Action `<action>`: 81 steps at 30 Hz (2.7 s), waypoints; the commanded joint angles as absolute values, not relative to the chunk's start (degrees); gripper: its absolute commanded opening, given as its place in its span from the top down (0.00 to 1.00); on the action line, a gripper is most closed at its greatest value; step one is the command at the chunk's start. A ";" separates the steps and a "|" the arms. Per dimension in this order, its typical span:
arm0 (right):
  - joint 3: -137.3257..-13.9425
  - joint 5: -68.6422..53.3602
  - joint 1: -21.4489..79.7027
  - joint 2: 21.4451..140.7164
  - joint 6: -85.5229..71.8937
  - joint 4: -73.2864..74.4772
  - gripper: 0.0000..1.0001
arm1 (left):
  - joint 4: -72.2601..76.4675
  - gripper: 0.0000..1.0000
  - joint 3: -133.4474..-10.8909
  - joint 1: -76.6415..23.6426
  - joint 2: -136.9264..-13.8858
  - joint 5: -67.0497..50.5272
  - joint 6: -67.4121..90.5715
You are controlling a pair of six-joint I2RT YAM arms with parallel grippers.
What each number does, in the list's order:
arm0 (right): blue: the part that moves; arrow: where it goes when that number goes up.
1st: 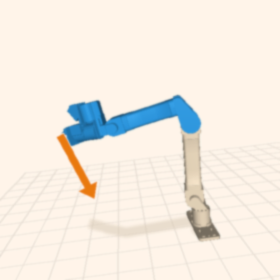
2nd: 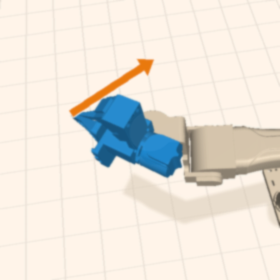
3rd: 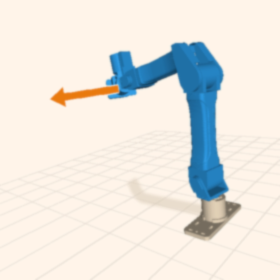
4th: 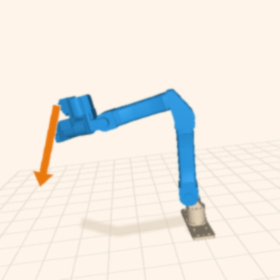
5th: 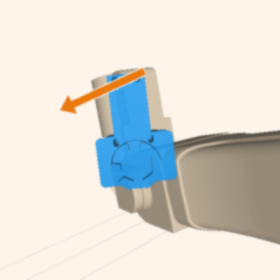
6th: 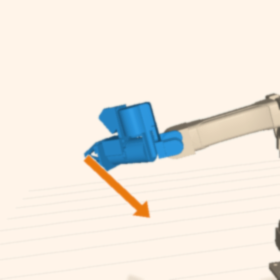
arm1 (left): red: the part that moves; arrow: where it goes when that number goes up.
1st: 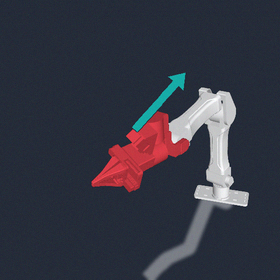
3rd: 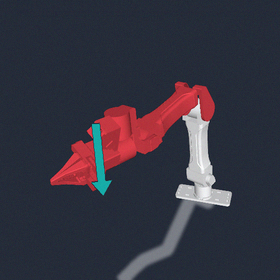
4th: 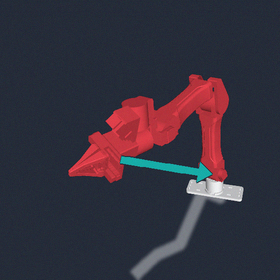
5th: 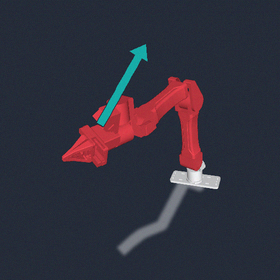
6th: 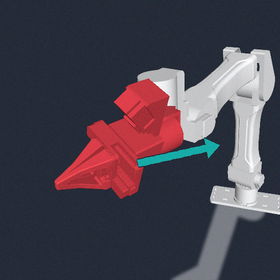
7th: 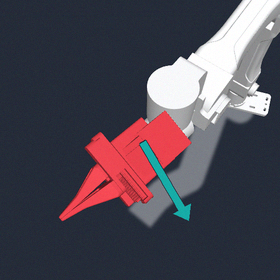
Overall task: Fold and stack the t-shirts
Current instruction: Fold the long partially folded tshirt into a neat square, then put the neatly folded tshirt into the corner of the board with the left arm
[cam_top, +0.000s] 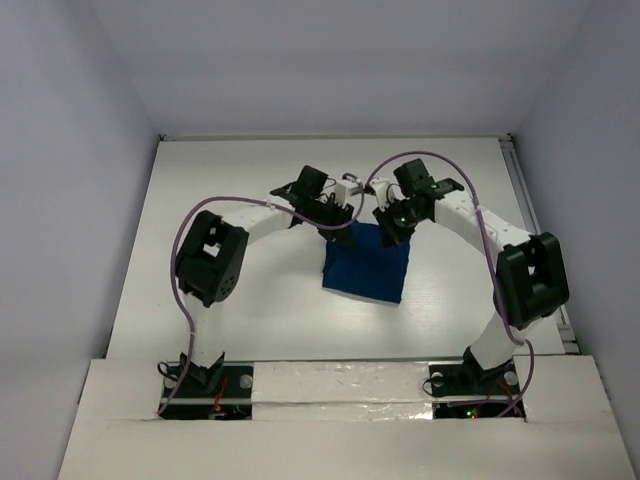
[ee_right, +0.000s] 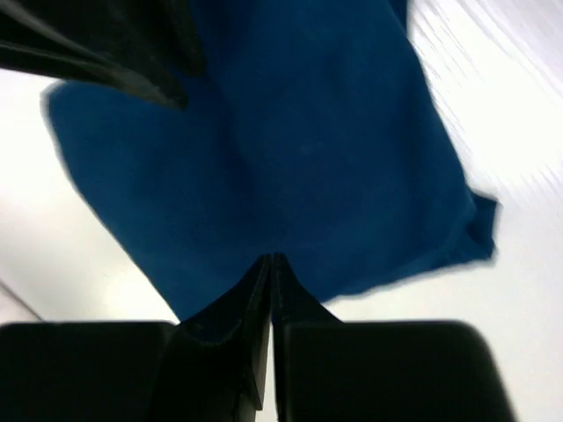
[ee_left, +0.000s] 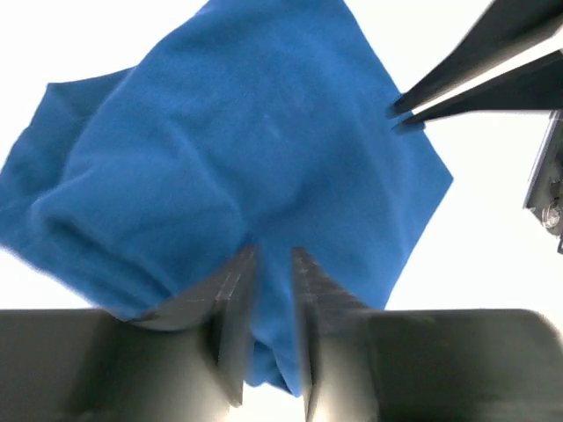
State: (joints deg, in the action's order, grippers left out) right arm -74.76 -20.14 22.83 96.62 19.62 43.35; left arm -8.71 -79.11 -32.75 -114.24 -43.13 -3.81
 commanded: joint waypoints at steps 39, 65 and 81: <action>-77.78 -26.80 25.57 107.84 16.61 42.54 1.00 | 5.10 0.22 -64.51 -26.89 -119.61 -52.12 6.85; -76.11 -23.47 25.58 87.56 18.46 41.13 1.00 | -3.22 1.00 -74.08 -21.36 -120.24 -54.76 4.14; -69.26 -16.88 23.82 71.89 18.89 41.05 1.00 | -29.52 1.00 -93.66 -5.03 -118.04 -33.61 -19.76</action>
State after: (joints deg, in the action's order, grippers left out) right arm -70.67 -18.31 24.12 71.72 18.11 42.78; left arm -22.22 -87.26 -8.82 -121.62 -42.98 -11.29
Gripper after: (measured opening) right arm 0.010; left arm 0.142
